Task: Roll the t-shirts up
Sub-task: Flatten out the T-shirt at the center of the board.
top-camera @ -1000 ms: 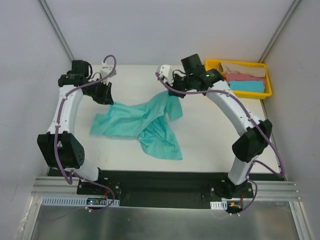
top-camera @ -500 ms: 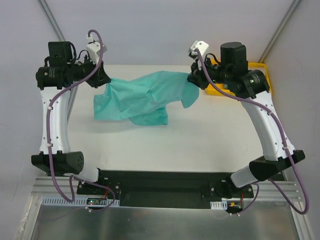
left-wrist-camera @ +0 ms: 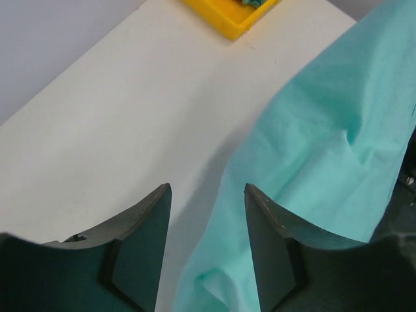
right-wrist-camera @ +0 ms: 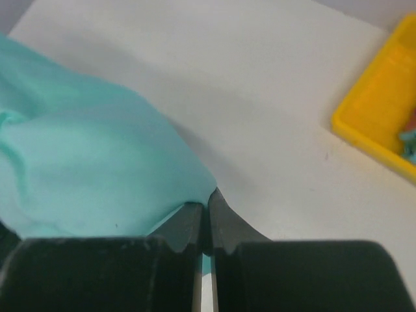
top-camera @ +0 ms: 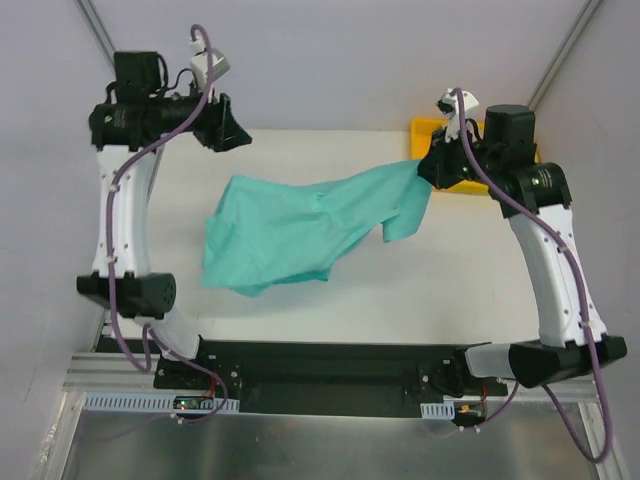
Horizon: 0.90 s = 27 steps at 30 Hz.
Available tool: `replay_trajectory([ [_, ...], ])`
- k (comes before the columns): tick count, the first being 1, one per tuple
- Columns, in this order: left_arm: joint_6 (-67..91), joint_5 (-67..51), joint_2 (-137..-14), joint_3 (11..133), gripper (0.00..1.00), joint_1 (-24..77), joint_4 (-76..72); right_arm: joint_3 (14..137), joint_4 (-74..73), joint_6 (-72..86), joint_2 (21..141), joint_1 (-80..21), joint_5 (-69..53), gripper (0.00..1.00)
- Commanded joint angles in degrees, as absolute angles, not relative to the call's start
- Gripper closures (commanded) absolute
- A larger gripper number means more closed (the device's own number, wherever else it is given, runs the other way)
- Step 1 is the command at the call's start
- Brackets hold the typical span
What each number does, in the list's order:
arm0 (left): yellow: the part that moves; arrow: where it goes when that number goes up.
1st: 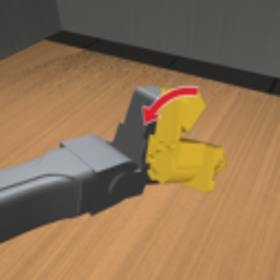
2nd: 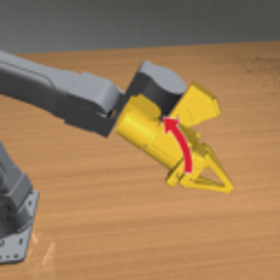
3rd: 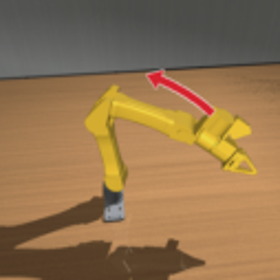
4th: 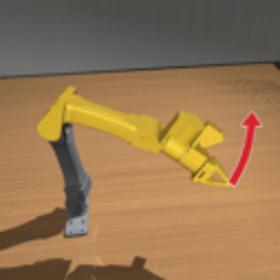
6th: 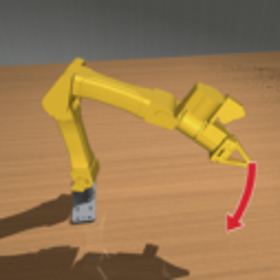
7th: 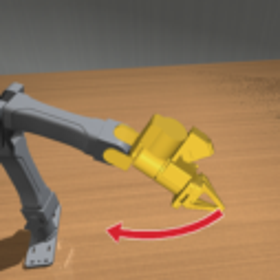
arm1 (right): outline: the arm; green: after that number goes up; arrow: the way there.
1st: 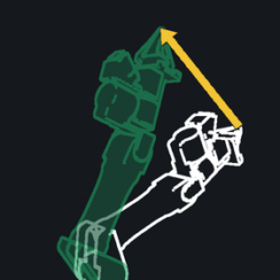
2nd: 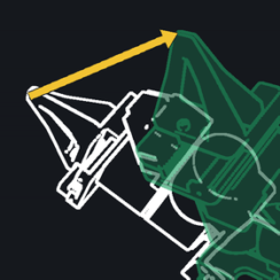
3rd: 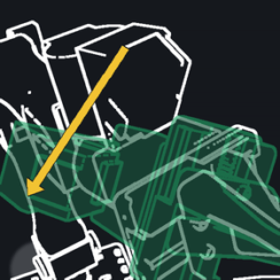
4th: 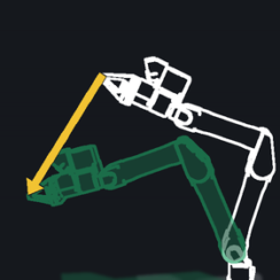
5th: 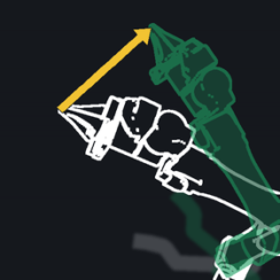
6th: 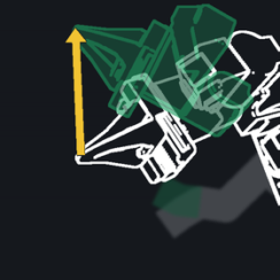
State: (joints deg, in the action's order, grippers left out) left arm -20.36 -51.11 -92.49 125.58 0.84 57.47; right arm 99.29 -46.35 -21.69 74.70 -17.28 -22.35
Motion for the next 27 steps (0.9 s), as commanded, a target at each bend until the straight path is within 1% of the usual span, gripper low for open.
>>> replay_trajectory([
  [1, -11.8, -47.75, -108.58, 133.13, 0.49, 2.55, 56.34, 97.82, -45.44, -15.56, 83.83, -6.7, -18.28, 0.99],
  [2, -10.91, -45.81, -110.46, 134.72, 0.46, 2.46, 56.34, 98.17, -45.53, -14.77, 86.28, -5.03, -19.06, 0.99],
  [3, -10.9, -41.96, -111.61, 136.3, 0.41, 2.46, 56.16, 99.83, -45.61, -13.9, 88.31, -2.14, -19.94, 0.92],
  [4, -11.77, -40.27, -112.14, 136.14, 0.4, 2.46, 55.81, 100.54, -45.53, -12.84, 91.98, -0.89, -21.69, 0.79],
  [5, -12.04, -38.51, -112.06, 135.71, 0.38, 2.46, 55.9, 101.07, -44.74, -11.88, 92.72, -0.18, -25.97, 0.67],
  [6, -12.22, -36.76, -111.54, 134.05, 0.37, 2.2, 55.9, 101.51, -43.17, -11.95, 92.99, -0.18, -26.71, 0.55],
  [8, -12.3, -35.86, -107.86, 130.45, 0.33, 1.32, 55.99, 102.04, -42.45, -14.66, 91.76, -1.92, -26.55, 0.49],
  [9, -12.48, -35.69, -106.19, 125.47, 0.32, 1.06, 55.99, 101.95, -42.45, -18.51, 90.97, -2.98, -26.11, 0.43],
  [10, -12.74, -34.29, -102.78, 122.64, 0.28, 0.62, 55.9, 100.82, -42.54, -20.89, 90.18, -4.12, -25.58, 0.41],
  [11, -13.7, -33.06, -101.0, 119.74, 0.27, 0.62, 55.99, 99.85, -42.63, -23.01, 87.91, -5.35, -24.79, 0.39],
  [12, -13.97, -31.83, -99.07, 114.05, 0.25, 0.53, 55.99, 98.02, -42.1, -24.94, 86.5, -7.97, -24.44, 0.38],
  [13, -13.71, -30.34, -96.09, 111.47, 0.24, 0.44, 55.99, 95.91, -41.32, -29.57, 85.01, -9.39, -24.35, 0.37],
  [14, -13.19, -28.76, -94.93, 109.1, 0.23, 0.35, 55.99, 90.67, -39.31, -31.62, 81.16, -12.45, -23.82, 0.36],
  [15, -12.49, -28.48, -93.62, 104.9, 0.22, 0.35, 55.9, 88.09, -38.42, -33.9, 79.38, -13.96, -24.25, 0.35],
  [16, -11.18, -28.13, -91.52, 103.03, 0.21, -1.04, 55.9, 85.89, -37.71, -37.75, 77.63, -15.19, -25.65, 0.34],
  [17, -10.81, -26.91, -90.54, 101.44, 0.17, -1.32, 55.99, 82.13, -37.44, -39.97, 75.08, -17.99, -28.88, 0.34],
  [19, -11.68, -25.41, -88.08, 97.31, 0.14, -1.32, 55.9, 79.64, -38.49, -43.58, 73.13, -20.99, -31.98, 0.34],
  [20, -12.12, -24.27, -87.28, 96.16, 0.13, -1.32, 55.99, 77.89, -40.67, -48.21, 72.6, -24.4, -34.17, 0.34],
  [22, -14.05, -20.14, -85.79, 93.35, 0.12, -1.41, 56.42, 76.03, -43.23, -51.84, 71.46, -27.76, -35.42, 0.33],
  [23, -14.67, -18.56, -85.35, 91.69, 0.11, -1.32, 56.6, 74.89, -44.29, -52.73, 71.28, -30.99, -34.55, 0.32],
  [24, -15.29, -14.98, -84.56, 90.8, 0.09, -1.58, 56.86, 71.58, -44.3, -53.17, 70.76, -32.5, -33.76, 0.34],
  [26, -15.73, -12.49, -83.68, 88.87, 0.06, -2.19, 57.48, 67.61, -44.65, -54.92, 69.7, -36.88, -33.75, 0.39],
  [27, -15.91, -12.13, -82.63, 88.25, 0.01, -3.33, 57.48, 63.06, -44.21, -57.89, 69.0, -38.83, -33.23, 0.45],
])
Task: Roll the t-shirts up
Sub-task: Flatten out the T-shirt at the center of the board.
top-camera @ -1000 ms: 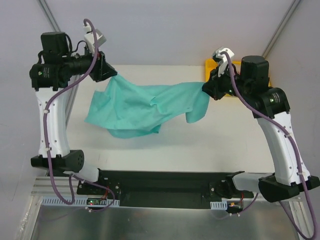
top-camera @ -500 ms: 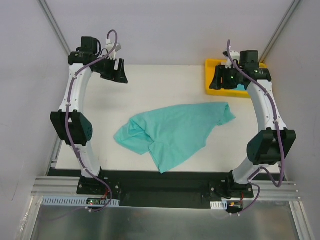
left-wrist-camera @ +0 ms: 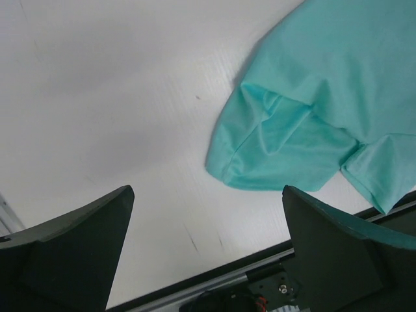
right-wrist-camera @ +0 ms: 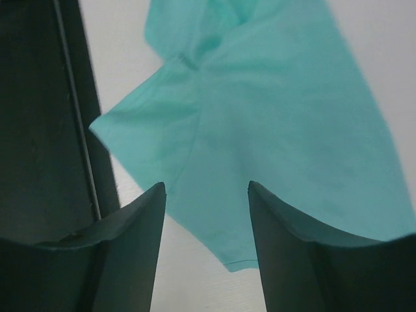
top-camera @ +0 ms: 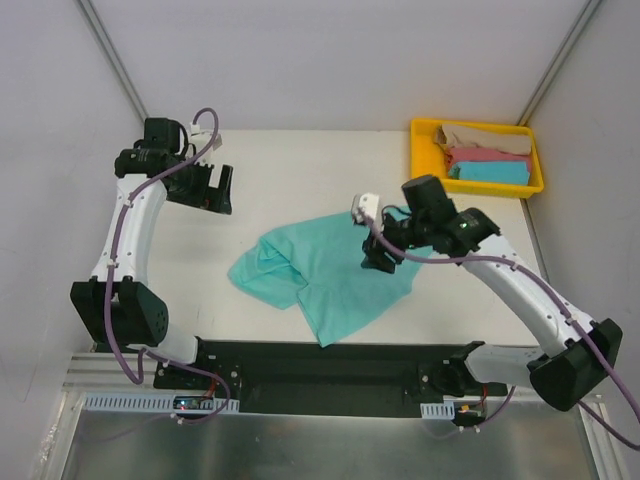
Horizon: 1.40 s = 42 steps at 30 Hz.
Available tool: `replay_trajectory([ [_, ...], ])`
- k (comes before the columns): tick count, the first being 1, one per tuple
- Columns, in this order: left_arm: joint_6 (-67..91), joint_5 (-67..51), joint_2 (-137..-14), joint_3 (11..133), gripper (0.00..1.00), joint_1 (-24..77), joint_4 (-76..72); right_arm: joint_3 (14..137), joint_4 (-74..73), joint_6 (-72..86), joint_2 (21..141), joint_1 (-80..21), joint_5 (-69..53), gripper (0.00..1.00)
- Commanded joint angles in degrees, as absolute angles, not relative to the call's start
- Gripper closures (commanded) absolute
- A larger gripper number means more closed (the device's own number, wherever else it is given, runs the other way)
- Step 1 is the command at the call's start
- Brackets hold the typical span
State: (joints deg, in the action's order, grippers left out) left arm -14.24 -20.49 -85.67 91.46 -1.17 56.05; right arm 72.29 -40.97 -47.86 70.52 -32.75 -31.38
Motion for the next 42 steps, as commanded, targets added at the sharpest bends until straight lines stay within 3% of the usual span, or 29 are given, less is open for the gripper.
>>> replay_trajectory([
  [1, -15.73, -11.87, -81.92, 87.81, 0.01, -3.69, 57.48, 60.32, -43.69, -59.66, 67.25, -41.11, -31.48, 0.46],
  [7, -14.42, -16.69, -77.09, 86.23, 0.01, -4.92, 58.62, 53.0, -43.33, -70.65, 65.3, -56.76, -24.53, 0.44],
  [13, -8.54, -22.05, -73.3, 78.58, 0.01, -5.27, 55.37, 54.75, -37.36, -71.54, 74.6, -65.73, -20.13, 0.44],
  [17, -8.78, -27.07, -70.32, 75.59, 0.02, -8.26, 54.14, 58.53, -36.66, -73.64, 82.43, -70.56, -20.57, 0.5],
  [25, -10.28, -25.49, -64.43, 73.13, 0.01, -9.49, 54.49, 63.98, -34.89, -75.06, 94.64, -73.04, -18.99, 0.55],
  [42, -9.84, -26.1, -63.81, 70.75, 0.01, -9.58, 54.93, 60.56, -32.88, -75.59, 98.35, -74.18, -16.53, 0.56],
])
